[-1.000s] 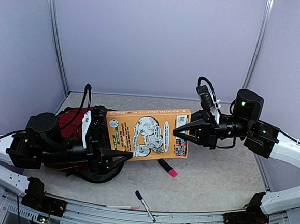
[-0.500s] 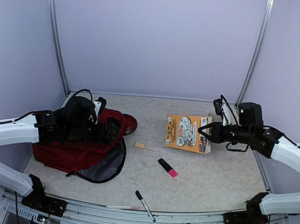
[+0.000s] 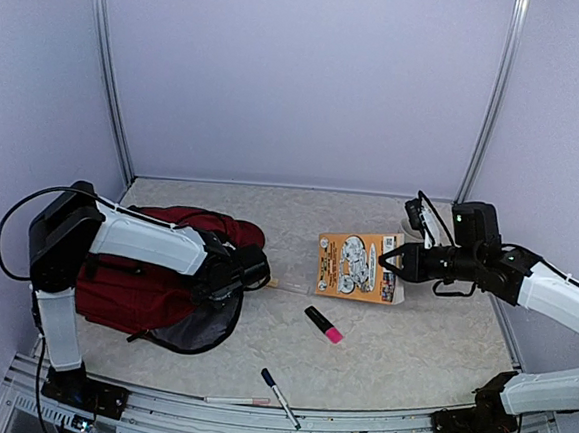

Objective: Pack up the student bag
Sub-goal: Pick up the largest pocket of the bag from the student bag.

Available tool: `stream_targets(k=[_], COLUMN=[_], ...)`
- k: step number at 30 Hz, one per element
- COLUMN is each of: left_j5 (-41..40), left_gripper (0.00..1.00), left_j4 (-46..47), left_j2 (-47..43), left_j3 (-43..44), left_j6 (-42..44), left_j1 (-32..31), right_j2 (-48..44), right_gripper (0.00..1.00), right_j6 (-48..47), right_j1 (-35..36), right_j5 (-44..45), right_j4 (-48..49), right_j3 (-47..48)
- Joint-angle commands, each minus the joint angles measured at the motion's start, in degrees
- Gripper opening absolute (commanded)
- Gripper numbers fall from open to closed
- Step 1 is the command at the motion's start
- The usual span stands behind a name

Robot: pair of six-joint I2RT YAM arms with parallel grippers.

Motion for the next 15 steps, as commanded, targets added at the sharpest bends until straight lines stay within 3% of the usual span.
stream_targets(k=[1, 3, 4, 10, 15], left_j5=[-11.5, -13.0, -13.4, -15.1, -13.9], left_gripper=[0.58, 0.05, 0.00, 0.00, 0.00], left_j4=[-9.0, -9.5, -10.2, -12.6, -12.1], left_j2=[3.9, 3.3, 2.4, -10.8, -20.4], left_j3=[3.1, 4.3, 5.1, 11.3, 13.6], left_j6=[-2.2, -3.0, -3.3, -4.6, -3.7], left_j1=[-1.0, -2.4, -3.3, -7.7, -9.6], right_j2=[-0.2, -0.2, -0.6, -5.1, -3.0], right_gripper=[0.00, 0.00, 0.00, 0.00, 0.00], right_j6=[0.5, 0.5, 0.3, -0.5, 8.7], right_j1=[0.0, 0.0, 0.0, 0.7, 5.6], right_j5=[-2.2, -3.2, -4.0, -17.3, -22.9], right_j4=[5.1, 5.2, 5.5, 14.4, 24.2], right_j3=[-0.1, 0.2, 0.2, -1.6, -2.4])
